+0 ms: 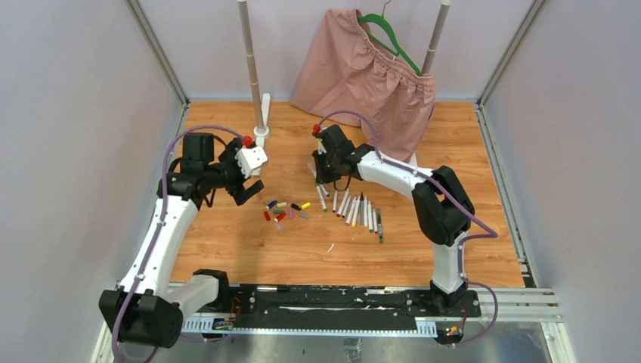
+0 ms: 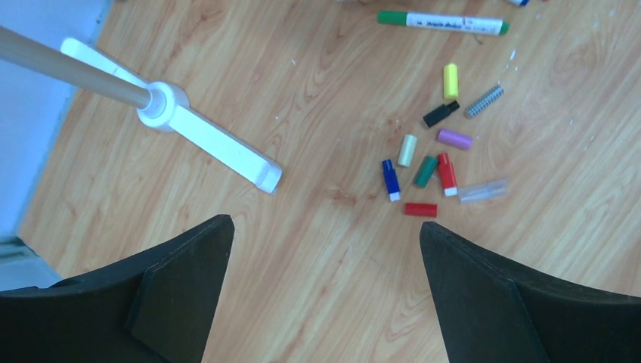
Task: Open the pen caps
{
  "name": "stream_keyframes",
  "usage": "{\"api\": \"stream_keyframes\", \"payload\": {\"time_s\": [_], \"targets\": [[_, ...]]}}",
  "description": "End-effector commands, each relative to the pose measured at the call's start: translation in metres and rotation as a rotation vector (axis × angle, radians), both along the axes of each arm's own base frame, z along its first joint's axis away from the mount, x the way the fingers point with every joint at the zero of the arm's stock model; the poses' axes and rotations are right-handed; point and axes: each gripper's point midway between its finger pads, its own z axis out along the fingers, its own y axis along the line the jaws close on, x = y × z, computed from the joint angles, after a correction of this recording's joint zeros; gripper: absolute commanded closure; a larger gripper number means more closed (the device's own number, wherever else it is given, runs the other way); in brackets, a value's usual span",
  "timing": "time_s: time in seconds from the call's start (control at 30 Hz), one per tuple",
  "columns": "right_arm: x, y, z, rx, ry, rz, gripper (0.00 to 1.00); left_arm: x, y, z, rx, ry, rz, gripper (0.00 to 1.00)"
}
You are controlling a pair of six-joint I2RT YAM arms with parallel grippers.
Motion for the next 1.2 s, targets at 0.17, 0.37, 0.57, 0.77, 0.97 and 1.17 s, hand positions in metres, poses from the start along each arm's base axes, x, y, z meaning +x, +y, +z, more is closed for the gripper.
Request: {"api": "stream_keyframes", "payload": {"time_s": [0.17, 0.37, 0.57, 0.77, 0.97, 1.17], "targets": [[-0.063, 0.014, 0.042, 0.172, 0.177, 0.213, 1.00, -0.021, 0.001, -0.016, 0.223, -0.222, -0.301, 0.00], [-0.097, 0.029, 0.062, 0.269, 0.290, 0.303, 1.00, -0.026, -0.018, -0.020, 0.309, -0.298, -0.452, 0.00], [-0.131, 0.042, 0.079, 0.359, 0.397, 0.388, 1.00, -0.023, -0.035, -0.011, 0.253, -0.296, -0.496, 0.00], [-0.152, 0.048, 0.098, 0.437, 0.451, 0.459, 1.00, -0.033, -0.047, -0.013, 0.247, -0.286, -0.593, 0.05], [-0.165, 0.061, 0.108, 0.485, 0.488, 0.527, 1.00, -0.043, -0.062, -0.023, 0.345, -0.346, -0.725, 0.06], [-0.169, 0.067, 0.115, 0.520, 0.502, 0.545, 1.00, -0.040, -0.066, -0.026, 0.412, -0.361, -0.770, 0.16]]}}
